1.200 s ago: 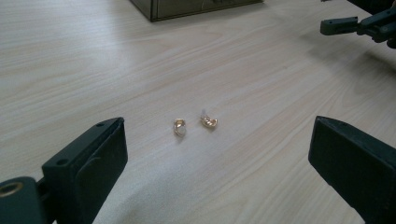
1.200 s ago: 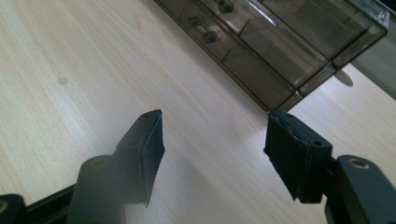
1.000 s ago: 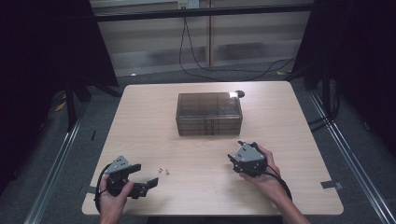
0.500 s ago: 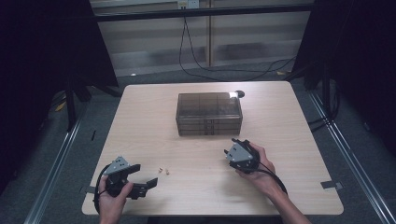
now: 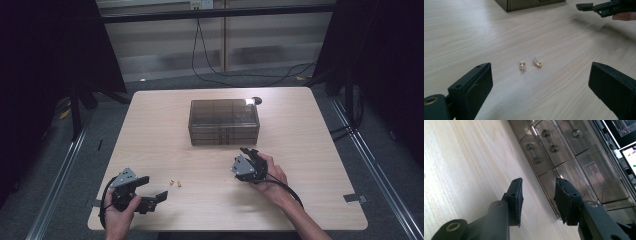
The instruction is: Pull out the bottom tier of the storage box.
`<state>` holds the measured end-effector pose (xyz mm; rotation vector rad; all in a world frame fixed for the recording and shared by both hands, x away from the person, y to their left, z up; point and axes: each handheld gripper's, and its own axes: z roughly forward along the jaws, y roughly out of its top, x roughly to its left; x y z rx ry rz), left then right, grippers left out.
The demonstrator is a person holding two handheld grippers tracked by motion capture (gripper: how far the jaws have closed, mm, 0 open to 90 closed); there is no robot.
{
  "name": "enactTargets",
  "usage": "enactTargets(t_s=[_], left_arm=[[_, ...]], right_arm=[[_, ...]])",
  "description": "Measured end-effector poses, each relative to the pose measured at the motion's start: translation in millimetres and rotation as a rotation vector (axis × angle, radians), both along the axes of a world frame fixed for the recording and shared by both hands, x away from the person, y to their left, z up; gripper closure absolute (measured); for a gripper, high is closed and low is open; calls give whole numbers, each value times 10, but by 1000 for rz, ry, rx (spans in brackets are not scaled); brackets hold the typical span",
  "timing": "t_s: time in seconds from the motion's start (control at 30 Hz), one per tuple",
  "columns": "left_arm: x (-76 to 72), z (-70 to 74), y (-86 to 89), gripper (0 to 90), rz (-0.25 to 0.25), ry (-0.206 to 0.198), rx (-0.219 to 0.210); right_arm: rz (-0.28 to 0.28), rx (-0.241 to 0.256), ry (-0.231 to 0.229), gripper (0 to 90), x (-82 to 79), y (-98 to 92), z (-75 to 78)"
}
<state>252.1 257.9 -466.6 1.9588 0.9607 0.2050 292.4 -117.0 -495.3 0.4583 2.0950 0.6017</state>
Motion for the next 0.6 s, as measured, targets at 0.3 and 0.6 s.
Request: enactTargets(t_s=[0.3,0.6], left_arm=[[-1,-5,-22,63,-14,-1,18],[-6,-4,1,63,-2,-3,14]], right_arm=[[-5,-69,-26,613,28,20,-62],[-7,-128,-56,643,37,73,-132]])
